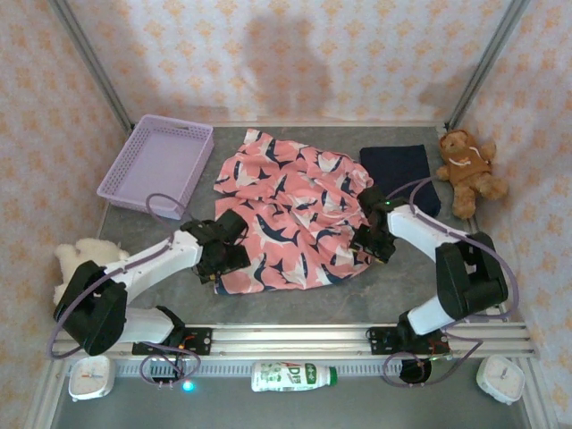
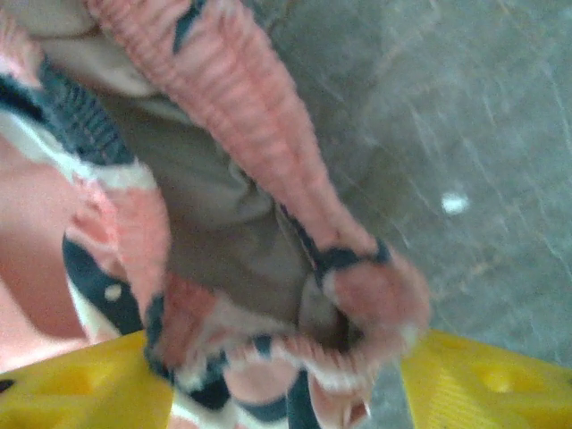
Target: Fold and stack the mixed laundry pile
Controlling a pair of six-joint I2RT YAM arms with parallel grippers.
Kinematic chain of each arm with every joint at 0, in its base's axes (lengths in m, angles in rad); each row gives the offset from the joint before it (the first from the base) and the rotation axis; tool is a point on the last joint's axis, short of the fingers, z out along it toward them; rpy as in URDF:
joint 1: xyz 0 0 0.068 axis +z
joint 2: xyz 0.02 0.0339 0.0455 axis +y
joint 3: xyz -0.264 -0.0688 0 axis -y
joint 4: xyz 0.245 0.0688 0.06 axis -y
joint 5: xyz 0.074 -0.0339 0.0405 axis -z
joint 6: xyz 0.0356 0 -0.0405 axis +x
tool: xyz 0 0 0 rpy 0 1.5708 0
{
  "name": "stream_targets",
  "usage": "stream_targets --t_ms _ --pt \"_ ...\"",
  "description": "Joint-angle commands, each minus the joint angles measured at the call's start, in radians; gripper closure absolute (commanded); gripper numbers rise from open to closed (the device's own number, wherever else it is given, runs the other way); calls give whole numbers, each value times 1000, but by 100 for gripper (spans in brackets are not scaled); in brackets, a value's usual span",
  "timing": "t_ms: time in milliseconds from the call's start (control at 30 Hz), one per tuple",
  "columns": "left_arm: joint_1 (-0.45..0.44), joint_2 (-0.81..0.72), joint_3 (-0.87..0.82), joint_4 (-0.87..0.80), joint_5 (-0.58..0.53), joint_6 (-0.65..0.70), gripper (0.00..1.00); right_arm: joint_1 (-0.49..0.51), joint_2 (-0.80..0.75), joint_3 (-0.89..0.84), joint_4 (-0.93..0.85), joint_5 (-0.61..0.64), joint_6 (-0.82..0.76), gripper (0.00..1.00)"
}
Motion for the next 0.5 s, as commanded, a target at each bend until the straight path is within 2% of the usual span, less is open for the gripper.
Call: stream_targets --t_ms 0,67,233,367,467 --pt "-31 -20 -51 5 -29 -43 18 -9 59 -3 61 84 -7 53" --pt "-36 -38 -94 3 -45 -61 21 -10 75 -8 85 62 -5 65" --pt "-43 -68 -168 42 -67 -107 33 -10 82 -13 102 38 5 86" --pt "-50 -58 -183 96 -80 -140 67 -9 70 -1 82 21 6 99" --pt "-55 -59 -158 46 -123 -154 100 -10 47 14 34 26 -5 100"
